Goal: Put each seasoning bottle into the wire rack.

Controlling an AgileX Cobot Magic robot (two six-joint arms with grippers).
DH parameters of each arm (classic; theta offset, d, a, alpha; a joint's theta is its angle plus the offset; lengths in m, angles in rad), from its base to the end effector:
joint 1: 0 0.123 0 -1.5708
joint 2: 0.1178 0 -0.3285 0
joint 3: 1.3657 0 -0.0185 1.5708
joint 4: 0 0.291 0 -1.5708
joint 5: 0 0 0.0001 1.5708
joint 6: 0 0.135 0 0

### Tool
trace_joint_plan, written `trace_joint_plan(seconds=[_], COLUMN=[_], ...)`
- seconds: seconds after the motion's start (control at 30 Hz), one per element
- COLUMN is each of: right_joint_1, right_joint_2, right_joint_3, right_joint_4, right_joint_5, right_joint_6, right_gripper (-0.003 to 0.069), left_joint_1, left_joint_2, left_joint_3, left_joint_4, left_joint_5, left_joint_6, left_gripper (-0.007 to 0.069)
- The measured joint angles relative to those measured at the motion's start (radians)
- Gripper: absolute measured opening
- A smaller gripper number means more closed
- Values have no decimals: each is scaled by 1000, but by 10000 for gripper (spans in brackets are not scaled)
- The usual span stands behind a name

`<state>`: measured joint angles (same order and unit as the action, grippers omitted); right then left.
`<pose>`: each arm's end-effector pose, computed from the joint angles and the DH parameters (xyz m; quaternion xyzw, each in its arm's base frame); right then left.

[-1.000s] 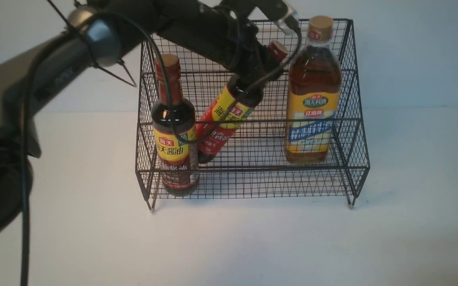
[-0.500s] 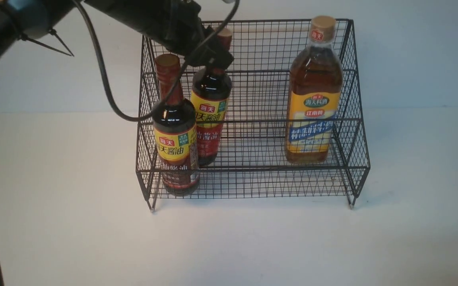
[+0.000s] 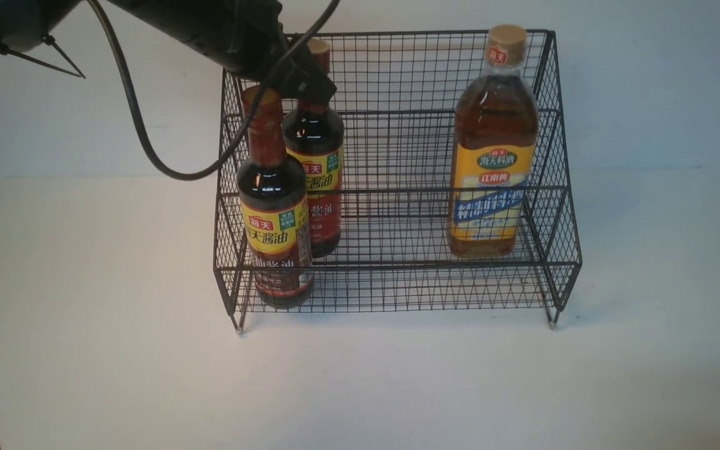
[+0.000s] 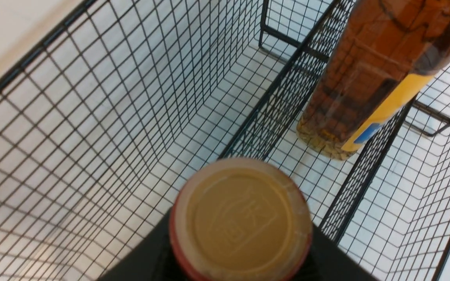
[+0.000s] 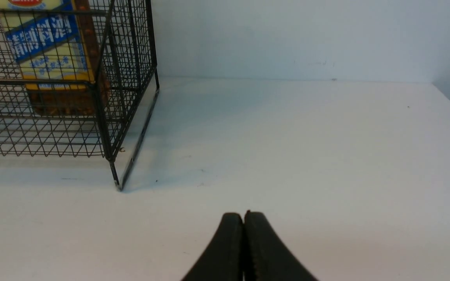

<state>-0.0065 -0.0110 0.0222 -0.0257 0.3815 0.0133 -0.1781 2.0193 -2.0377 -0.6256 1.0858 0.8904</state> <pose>0.0908 -0.0019 0.1579 0.0012 0.8064 -0.0089 0.5913 0.5155 -0.1639 0.3596 0.4136 0.8130 -0.1867 0.3649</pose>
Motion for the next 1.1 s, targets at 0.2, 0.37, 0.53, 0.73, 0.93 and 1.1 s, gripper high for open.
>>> trace_joint_plan(seconds=[0.2,0.37,0.53,0.73,0.93,1.1], right_joint_1=[0,0,0,0,0,0], right_joint_2=[0,0,0,0,0,0], right_joint_3=[0,0,0,0,0,0], right_joint_4=[0,0,0,0,0,0], right_joint_5=[0,0,0,0,0,0], right_joint_6=[0,0,0,0,0,0], right_gripper=[-10,-10,-10,-10,-10,-10], left_joint_1=[17,19,19,19,19,25], left_joint_2=[-2,-4,-4,-4,-5,-15], left_joint_3=[0,0,0,0,0,0], left_joint_4=[5,12,12,12,14,36], left_joint_5=[14,14,14,14,14,-6], left_joint_6=[-47,-67,-68,-68,-68,-68], left_gripper=[274,274,274,274,292,395])
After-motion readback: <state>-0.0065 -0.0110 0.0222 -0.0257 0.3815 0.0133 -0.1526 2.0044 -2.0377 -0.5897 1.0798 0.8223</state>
